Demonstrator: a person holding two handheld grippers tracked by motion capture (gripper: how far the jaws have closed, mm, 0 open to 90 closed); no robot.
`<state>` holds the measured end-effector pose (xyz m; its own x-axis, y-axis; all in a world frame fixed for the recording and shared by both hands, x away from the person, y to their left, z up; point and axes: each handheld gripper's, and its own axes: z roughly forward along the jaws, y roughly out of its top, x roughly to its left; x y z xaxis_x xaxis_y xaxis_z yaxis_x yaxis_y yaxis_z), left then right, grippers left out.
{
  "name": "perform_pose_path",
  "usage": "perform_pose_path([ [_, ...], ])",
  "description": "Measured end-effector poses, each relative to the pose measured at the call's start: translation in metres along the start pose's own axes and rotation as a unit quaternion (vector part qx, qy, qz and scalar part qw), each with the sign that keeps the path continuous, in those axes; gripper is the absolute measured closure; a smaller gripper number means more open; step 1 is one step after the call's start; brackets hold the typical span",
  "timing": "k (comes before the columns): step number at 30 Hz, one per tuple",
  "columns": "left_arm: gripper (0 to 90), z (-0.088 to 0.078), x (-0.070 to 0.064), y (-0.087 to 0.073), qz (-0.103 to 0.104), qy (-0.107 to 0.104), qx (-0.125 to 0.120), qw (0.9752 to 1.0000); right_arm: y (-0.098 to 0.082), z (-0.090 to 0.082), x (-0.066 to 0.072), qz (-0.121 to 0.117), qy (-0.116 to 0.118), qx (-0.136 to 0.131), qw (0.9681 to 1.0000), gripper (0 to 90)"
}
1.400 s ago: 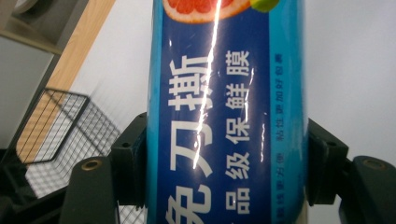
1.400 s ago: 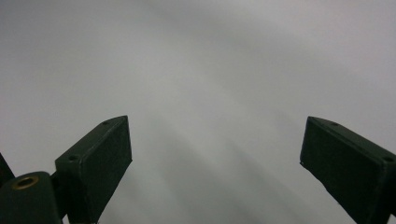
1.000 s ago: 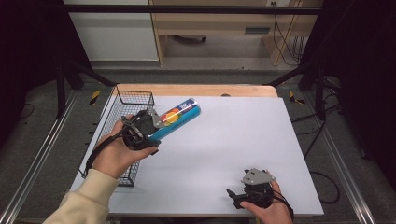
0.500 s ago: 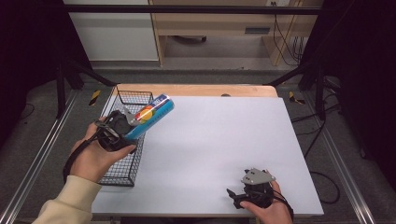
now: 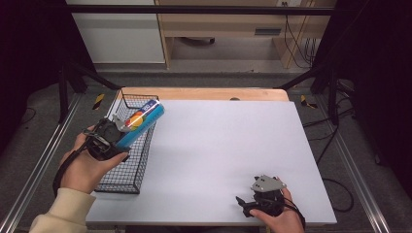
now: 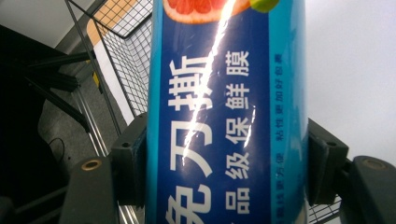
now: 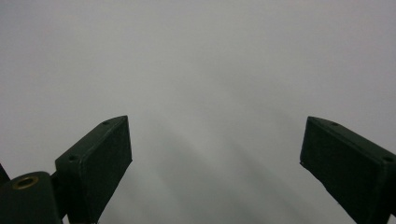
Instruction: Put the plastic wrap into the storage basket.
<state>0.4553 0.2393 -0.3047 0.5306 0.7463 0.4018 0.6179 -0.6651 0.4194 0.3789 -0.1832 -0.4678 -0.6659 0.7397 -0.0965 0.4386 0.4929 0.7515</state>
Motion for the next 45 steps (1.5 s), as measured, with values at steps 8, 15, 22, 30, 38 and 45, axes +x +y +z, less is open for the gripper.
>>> perform_pose_path([
  [8,31.9,0.002,0.0,-0.002,0.0,0.001,0.003,1.0,0.0,0.0,0.0,0.0,0.001,0.001,1.0,9.3],
  [15,31.9,0.004,0.002,-0.006,-0.004,0.002,0.009,0.9999,0.0,0.001,0.0,0.0,-0.001,0.001,1.0,9.3],
  [22,31.9,0.007,0.003,-0.011,-0.007,0.001,0.016,0.9999,0.0,0.001,0.0,-0.001,0.0,0.001,1.0,9.3],
  [30,31.9,0.012,0.004,-0.015,-0.01,0.001,0.025,0.9996,0.0,0.001,0.0,0.0,0.0,0.002,1.0,9.3],
  [38,31.9,0.017,0.003,-0.016,-0.01,0.003,0.036,0.9993,0.0,0.0,0.0,0.008,-0.003,-0.007,0.9999,9.4],
  [45,31.9,0.022,-0.001,-0.015,-0.015,0.008,0.046,0.9988,0.0,-0.002,0.001,0.005,0.004,-0.014,0.9999,9.5],
])
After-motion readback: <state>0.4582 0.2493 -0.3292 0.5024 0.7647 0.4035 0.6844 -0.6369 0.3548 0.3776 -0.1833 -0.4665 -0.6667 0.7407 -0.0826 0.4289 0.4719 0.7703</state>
